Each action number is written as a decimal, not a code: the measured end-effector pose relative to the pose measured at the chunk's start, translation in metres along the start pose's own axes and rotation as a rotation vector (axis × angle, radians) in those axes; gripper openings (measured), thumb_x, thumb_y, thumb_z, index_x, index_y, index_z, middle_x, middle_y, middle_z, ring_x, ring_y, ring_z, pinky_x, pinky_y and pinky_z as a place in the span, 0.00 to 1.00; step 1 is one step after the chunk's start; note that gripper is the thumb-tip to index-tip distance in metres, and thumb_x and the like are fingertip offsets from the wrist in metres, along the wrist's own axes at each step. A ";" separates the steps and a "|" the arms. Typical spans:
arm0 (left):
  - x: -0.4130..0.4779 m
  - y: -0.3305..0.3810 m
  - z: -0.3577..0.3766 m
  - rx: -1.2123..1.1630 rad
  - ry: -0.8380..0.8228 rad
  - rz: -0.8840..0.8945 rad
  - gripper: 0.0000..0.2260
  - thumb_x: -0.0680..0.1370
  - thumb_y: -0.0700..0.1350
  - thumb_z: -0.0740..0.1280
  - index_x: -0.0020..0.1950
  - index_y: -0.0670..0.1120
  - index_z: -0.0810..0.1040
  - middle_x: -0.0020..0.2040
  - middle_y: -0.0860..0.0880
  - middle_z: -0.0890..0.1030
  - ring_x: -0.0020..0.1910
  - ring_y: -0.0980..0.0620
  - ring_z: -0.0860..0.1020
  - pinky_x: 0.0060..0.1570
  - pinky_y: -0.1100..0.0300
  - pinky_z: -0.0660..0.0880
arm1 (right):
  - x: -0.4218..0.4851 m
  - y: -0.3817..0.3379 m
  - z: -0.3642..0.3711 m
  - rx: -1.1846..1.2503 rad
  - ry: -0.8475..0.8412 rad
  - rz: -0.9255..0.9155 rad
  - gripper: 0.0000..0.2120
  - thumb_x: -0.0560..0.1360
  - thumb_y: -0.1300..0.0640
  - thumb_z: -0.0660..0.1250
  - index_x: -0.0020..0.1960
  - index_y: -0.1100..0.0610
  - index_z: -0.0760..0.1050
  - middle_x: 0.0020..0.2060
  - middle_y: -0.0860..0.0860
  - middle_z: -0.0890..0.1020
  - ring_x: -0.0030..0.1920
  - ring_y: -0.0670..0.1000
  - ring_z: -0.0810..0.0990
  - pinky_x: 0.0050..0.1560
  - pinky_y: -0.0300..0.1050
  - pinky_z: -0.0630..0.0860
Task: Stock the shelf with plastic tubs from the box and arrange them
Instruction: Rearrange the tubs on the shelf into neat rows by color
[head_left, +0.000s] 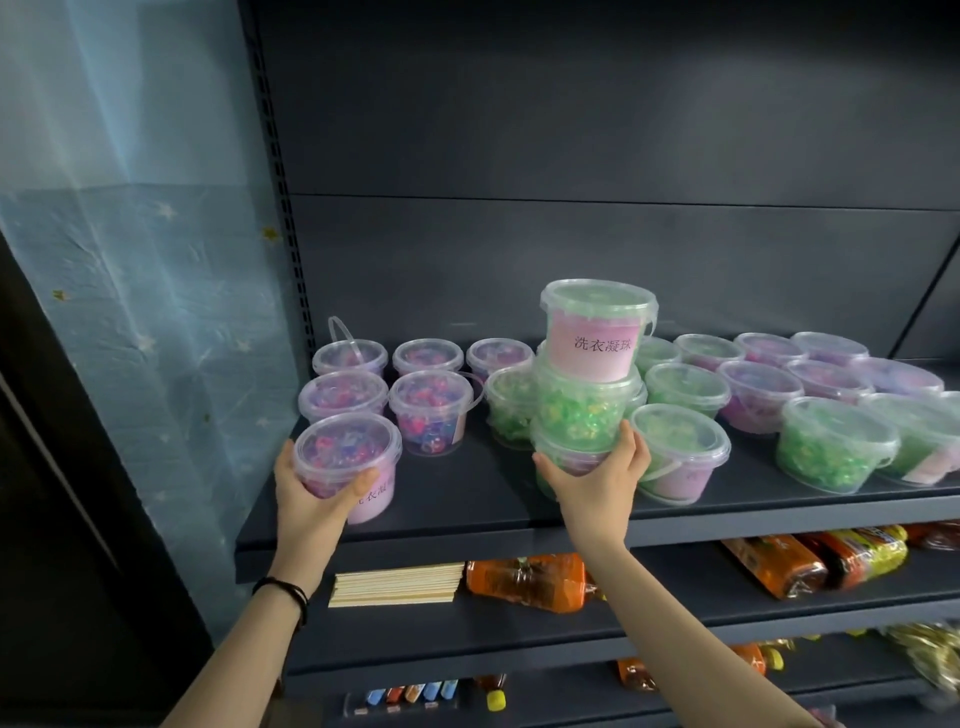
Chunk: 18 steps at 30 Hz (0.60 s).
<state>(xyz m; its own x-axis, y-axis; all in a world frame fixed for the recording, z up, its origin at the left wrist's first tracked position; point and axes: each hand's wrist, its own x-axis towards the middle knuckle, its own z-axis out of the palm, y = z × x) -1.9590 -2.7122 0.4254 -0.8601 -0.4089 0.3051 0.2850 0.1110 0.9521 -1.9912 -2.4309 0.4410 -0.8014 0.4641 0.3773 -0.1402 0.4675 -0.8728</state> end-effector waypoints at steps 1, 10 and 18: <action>0.000 0.000 0.001 0.002 0.008 0.005 0.44 0.56 0.62 0.78 0.68 0.51 0.67 0.63 0.49 0.75 0.61 0.53 0.76 0.60 0.53 0.75 | 0.000 0.002 -0.003 -0.008 -0.001 -0.006 0.53 0.62 0.45 0.80 0.76 0.52 0.53 0.74 0.47 0.55 0.71 0.51 0.62 0.65 0.50 0.68; 0.000 0.002 0.011 -0.024 -0.016 0.027 0.39 0.56 0.63 0.78 0.64 0.57 0.69 0.60 0.54 0.76 0.58 0.58 0.77 0.53 0.62 0.74 | 0.027 0.023 -0.037 -0.002 -0.054 0.005 0.54 0.62 0.47 0.80 0.77 0.54 0.51 0.74 0.48 0.54 0.73 0.50 0.58 0.68 0.49 0.63; 0.003 0.010 0.031 0.015 -0.048 0.057 0.34 0.61 0.53 0.80 0.63 0.52 0.71 0.61 0.50 0.77 0.58 0.56 0.78 0.57 0.54 0.76 | 0.036 0.027 -0.046 -0.035 -0.150 -0.033 0.55 0.63 0.47 0.80 0.78 0.56 0.48 0.75 0.51 0.53 0.74 0.51 0.55 0.69 0.46 0.58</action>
<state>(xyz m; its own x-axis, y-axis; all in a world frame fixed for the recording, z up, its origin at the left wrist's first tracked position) -1.9718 -2.6841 0.4365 -0.8621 -0.3579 0.3589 0.3276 0.1468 0.9333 -1.9970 -2.3668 0.4449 -0.8751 0.3316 0.3525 -0.1494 0.5076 -0.8485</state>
